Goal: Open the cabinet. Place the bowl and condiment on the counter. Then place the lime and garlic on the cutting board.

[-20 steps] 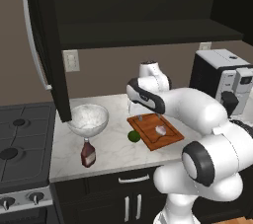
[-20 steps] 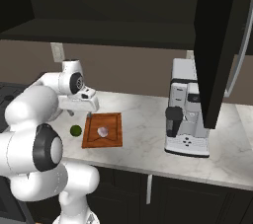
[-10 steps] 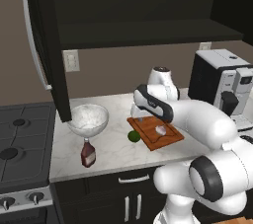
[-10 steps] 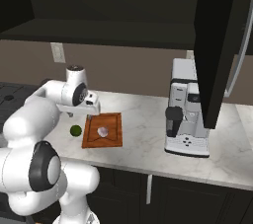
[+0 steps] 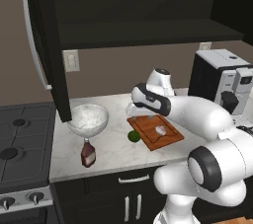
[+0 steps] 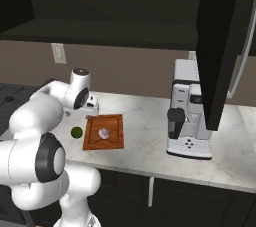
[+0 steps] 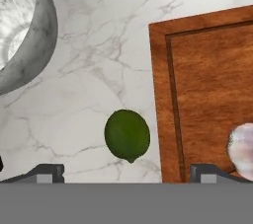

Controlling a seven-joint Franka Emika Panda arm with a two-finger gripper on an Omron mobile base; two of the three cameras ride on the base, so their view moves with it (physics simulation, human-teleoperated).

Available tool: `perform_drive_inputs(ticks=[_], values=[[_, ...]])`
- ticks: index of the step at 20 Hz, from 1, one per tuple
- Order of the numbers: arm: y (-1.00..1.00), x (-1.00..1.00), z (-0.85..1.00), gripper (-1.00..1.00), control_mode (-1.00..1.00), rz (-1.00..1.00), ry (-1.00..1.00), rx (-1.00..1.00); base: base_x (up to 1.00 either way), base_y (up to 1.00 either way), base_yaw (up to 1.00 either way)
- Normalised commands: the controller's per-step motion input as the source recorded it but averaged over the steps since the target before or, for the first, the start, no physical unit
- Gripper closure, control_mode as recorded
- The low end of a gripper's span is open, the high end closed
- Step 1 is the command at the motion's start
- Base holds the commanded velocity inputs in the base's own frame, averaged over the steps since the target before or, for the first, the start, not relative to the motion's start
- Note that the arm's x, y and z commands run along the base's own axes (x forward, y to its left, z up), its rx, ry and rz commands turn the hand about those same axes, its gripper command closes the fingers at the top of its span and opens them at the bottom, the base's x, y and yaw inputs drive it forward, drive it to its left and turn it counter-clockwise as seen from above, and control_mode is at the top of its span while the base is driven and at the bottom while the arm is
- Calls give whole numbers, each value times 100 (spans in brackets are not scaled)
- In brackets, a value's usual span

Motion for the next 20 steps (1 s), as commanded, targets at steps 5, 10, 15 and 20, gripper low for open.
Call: perform_drive_inputs(ticks=[5, 10, 15, 20], values=[[34, 10, -3, -100, -100, 0, 15, 0, 0, 0, 0], [7, 0, -11, -100, -100, 1, 18, 0, 0, 0, 0], [-2, 0, -20, -100, -100, 8, 7, 0, 0, 0, 0], [-1, 0, -21, -100, -100, 7, 1, 0, 0, 0, 0]])
